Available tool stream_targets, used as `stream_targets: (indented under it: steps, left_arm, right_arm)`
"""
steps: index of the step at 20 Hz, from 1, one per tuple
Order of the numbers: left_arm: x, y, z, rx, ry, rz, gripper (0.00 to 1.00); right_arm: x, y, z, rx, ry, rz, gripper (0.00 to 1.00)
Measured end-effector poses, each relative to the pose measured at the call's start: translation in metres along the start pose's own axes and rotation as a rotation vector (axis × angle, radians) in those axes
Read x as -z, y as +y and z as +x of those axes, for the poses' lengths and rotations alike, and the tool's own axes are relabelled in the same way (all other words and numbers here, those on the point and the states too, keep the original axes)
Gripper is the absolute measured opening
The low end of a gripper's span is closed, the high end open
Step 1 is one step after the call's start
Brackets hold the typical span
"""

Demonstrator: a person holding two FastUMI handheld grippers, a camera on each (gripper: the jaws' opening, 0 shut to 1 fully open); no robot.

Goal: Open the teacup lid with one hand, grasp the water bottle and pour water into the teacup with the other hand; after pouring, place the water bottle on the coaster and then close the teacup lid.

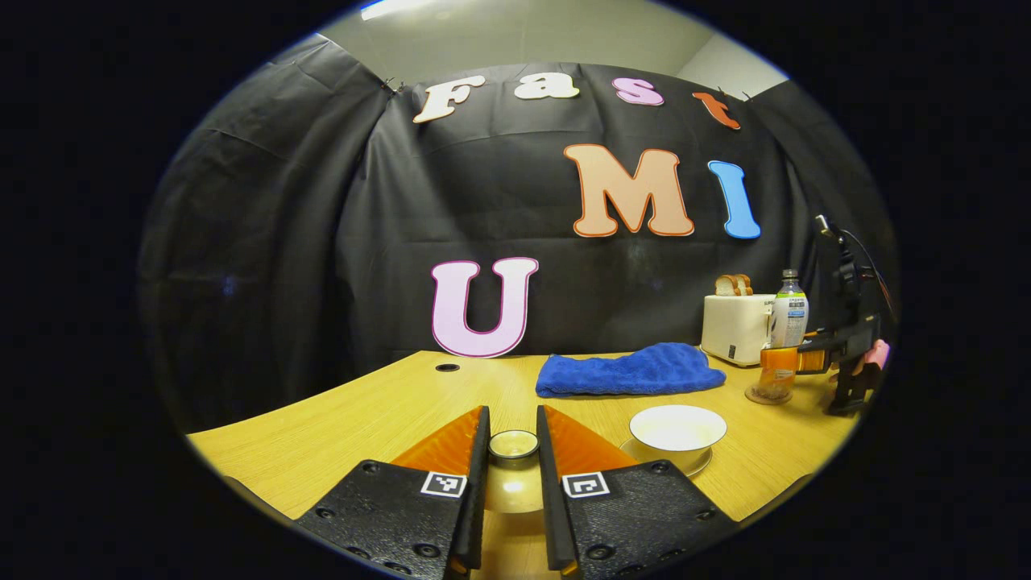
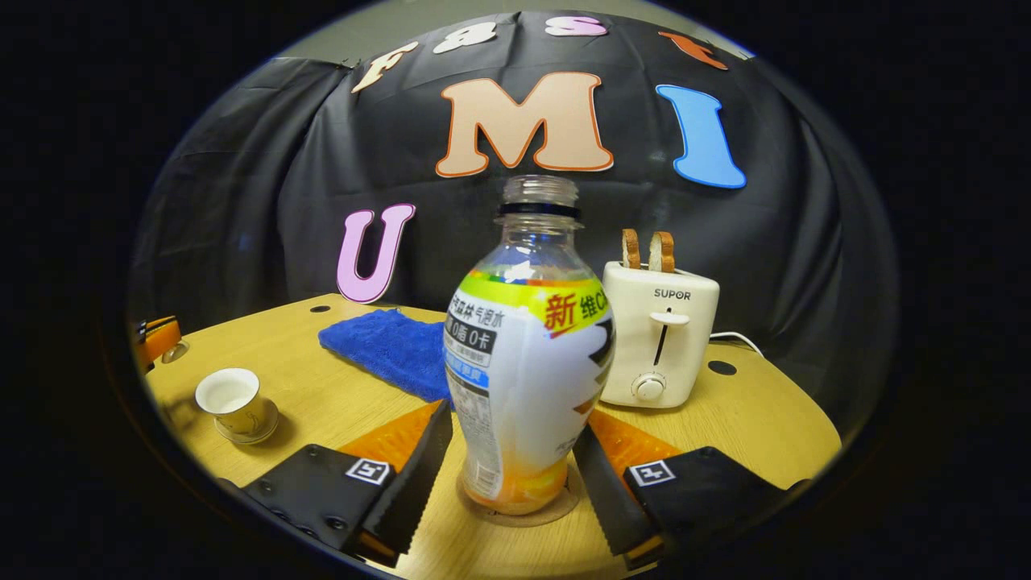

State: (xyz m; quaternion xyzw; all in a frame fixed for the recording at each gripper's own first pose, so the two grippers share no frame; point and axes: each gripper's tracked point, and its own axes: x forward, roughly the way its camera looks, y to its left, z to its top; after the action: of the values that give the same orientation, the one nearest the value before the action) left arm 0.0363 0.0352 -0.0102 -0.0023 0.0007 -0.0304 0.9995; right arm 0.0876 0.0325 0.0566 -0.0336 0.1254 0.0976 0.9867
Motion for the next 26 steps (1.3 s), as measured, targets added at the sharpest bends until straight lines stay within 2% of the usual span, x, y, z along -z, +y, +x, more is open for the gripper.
stream_targets:
  steps: [2,3,5,12,13,17,18,21,22,23,24,26]
  left_arm:
    - [0.001,0.0,0.0,0.001,0.0,0.0,0.29]
    - [0.0,0.0,0.0,0.001,0.0,0.0,0.29]
    - [0.001,0.001,0.0,0.0,0.0,0.0,0.29]
    - [0.001,0.0,0.0,0.001,-0.001,0.0,0.29]
    - [0.001,0.0,0.0,0.001,0.0,0.0,0.29]
    - [0.001,0.0,0.0,0.001,0.0,0.0,0.29]
    - [0.001,0.0,0.0,0.001,0.0,0.0,0.29]
    - [0.001,0.0,0.001,0.002,-0.002,-0.002,0.29]
    - [0.001,-0.002,0.001,0.004,-0.001,-0.003,0.29]
    - [0.001,-0.004,0.003,0.007,0.001,-0.003,0.29]
    - [0.001,-0.007,0.005,0.012,0.003,-0.004,0.29]
    - [0.003,-0.015,0.011,0.032,0.008,-0.004,0.29]
  right_arm:
    - [0.001,0.0,0.0,-0.002,0.0,0.003,0.92]
    - [0.002,0.0,0.0,-0.004,0.0,0.002,0.97]
    - [0.004,0.0,-0.002,-0.002,0.0,-0.008,0.93]
    - [0.005,-0.001,-0.01,0.004,-0.008,-0.026,0.93]
    - [0.005,-0.001,-0.012,0.009,-0.013,-0.026,0.89]
    - [0.004,-0.005,-0.021,0.014,-0.034,0.0,0.89]
    - [0.004,-0.006,-0.022,0.012,-0.033,0.013,0.93]
    - [0.005,-0.013,-0.033,0.027,-0.04,0.064,0.93]
    - [0.003,-0.015,-0.036,0.037,-0.054,0.07,0.89]
    - [0.002,-0.017,-0.04,0.046,-0.066,0.067,0.93]
    - [0.001,-0.016,-0.043,0.05,-0.078,0.059,0.89]
    - [-0.001,-0.017,-0.051,0.056,-0.097,0.055,0.93]
